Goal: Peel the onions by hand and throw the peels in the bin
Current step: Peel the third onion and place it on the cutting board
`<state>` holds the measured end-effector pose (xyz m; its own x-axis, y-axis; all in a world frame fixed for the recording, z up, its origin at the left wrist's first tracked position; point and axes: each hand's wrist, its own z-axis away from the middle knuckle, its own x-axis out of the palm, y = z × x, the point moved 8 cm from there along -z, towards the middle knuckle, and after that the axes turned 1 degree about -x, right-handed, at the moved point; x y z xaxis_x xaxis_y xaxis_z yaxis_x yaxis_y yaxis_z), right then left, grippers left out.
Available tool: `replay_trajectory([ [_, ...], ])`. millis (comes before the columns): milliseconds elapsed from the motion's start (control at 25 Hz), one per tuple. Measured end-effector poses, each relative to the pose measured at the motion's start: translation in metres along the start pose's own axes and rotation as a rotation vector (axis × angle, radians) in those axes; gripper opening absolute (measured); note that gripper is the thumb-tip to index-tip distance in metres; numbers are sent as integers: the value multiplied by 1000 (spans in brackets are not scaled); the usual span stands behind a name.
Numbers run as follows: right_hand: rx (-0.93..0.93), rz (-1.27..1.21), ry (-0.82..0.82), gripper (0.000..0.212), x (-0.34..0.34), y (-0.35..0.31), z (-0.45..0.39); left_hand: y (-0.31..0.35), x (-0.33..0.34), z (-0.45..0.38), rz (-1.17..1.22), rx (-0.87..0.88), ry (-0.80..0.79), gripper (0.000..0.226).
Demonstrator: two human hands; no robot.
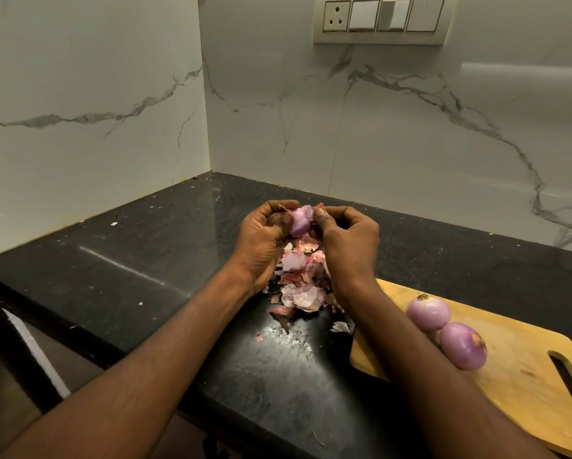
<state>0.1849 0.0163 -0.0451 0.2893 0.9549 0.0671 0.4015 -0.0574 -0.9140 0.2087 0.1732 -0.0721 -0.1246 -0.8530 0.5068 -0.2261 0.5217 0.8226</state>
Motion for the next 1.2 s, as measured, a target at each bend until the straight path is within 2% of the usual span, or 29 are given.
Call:
replay_trajectory([
  [200,282,-317,-48,11,6,10,5,1,-3,-1,-11,11,25,21],
  [280,340,-351,-116,18,12,11,7,4,-3,0,-110,61,16,19],
  [440,280,-198,-202,40,18,14,7,7,7,6,-373,141,-46,27],
  [640,140,-52,-78,19,1,9,0,10,15,13,-464,148,-86,45],
  [840,-103,191,-5,16,0,-10,2,13,12,14,-340,120,-36,38],
  [960,-83,141,59,21,-11,-7,-8,8,12,13,-142,20,-55,32],
  [1040,-35,40,23,21,-11,-4,-11,5,14,12,-5,-39,-80,31],
  [1200,-28,-37,-103,24,1,-8,-4,7,14,9,5,-50,-104,31],
])
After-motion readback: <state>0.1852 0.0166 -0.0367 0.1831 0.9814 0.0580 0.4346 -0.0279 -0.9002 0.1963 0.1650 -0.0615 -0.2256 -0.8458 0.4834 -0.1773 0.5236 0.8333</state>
